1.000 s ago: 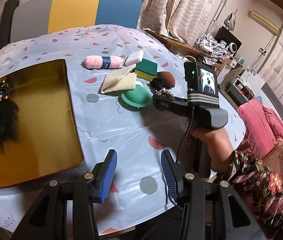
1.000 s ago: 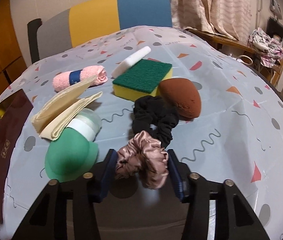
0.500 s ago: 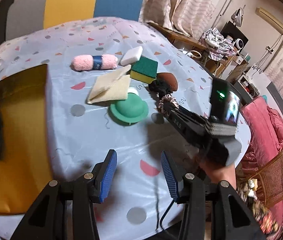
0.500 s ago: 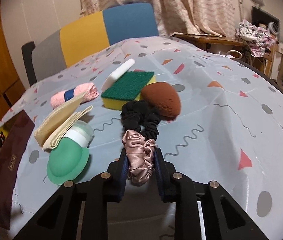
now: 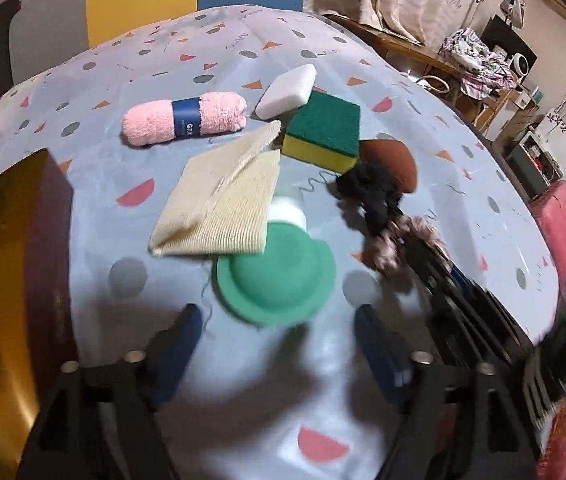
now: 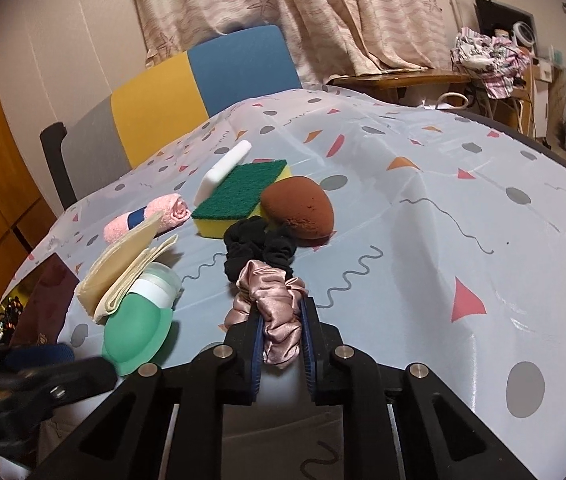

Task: Organize soft objects
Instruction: 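Grasp the green hat-shaped sponge with white bottle using the left tool, then carry the green sponge over the gold tray with the left tool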

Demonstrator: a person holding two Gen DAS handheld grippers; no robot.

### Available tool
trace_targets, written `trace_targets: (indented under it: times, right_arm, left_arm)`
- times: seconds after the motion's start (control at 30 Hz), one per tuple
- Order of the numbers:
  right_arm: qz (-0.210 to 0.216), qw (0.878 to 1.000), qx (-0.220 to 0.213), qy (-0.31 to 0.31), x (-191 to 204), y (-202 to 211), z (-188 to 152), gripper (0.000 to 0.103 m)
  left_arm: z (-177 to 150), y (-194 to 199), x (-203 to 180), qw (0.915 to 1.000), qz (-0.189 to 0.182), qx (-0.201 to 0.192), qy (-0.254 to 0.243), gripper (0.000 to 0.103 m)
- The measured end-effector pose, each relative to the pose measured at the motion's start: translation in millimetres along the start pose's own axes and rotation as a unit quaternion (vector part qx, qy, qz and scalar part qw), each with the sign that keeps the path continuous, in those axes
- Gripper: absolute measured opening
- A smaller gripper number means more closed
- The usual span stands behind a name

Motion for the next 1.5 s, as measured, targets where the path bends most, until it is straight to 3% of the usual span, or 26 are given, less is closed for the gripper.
trace_targets:
  times: [0.17,0.23,0.33,0.5,0.67,0.87,1.2,1.5]
  right_arm:
    - [0.003,1.0,0.002,-0.012,-5,-1,-1,0.017]
    - [0.005,1.0,0.003,-0.013,-5,-2,-1,0.017]
    - [0.005,1.0,0.005,-0.015,-6,-3,-2,0.017]
    - [0.007,1.0,0.006,-0.019,-8,-4,-2,0.017]
    - [0.008,1.0,0.008,-0.024,-9,-5,-3,0.017]
    - [0.008,1.0,0.008,-0.025,-10,-5,-3,0.017]
    - [0.007,1.0,0.008,-0.026,-11,-5,-4,0.017]
    - [0.003,1.0,0.008,-0.024,-10,-4,-4,0.017]
  left_arm:
    - [15,-26,5,0.9996,0.018,0.019,-0.009,0.083]
    - [21,-29,5,0.9999,0.007,0.014,-0.002,0.083]
    - [30,-32,5,0.9998,0.02,0.002,-0.004,0.083]
    - [30,-46,4,0.9999,0.012,0.011,-0.006,0.082]
    - [15,-37,3,0.9998,0.013,-0.009,-0.013,0.055]
    - [-3,-23,6,0.9998,-0.013,-0.016,0.006,0.05]
    - [-37,-2,9,0.9973,-0.07,-0.013,0.021,0.053]
    - [-21,-1,-2,0.9991,-0.026,-0.029,-0.018,0.065]
Point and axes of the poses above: each gripper's, at about its wrist camera, not at the fingertips, and y roughly against the way its jaws point, x to its left, z to its top, the point moved 4 cm from there along -y, roughly the way its jaws point
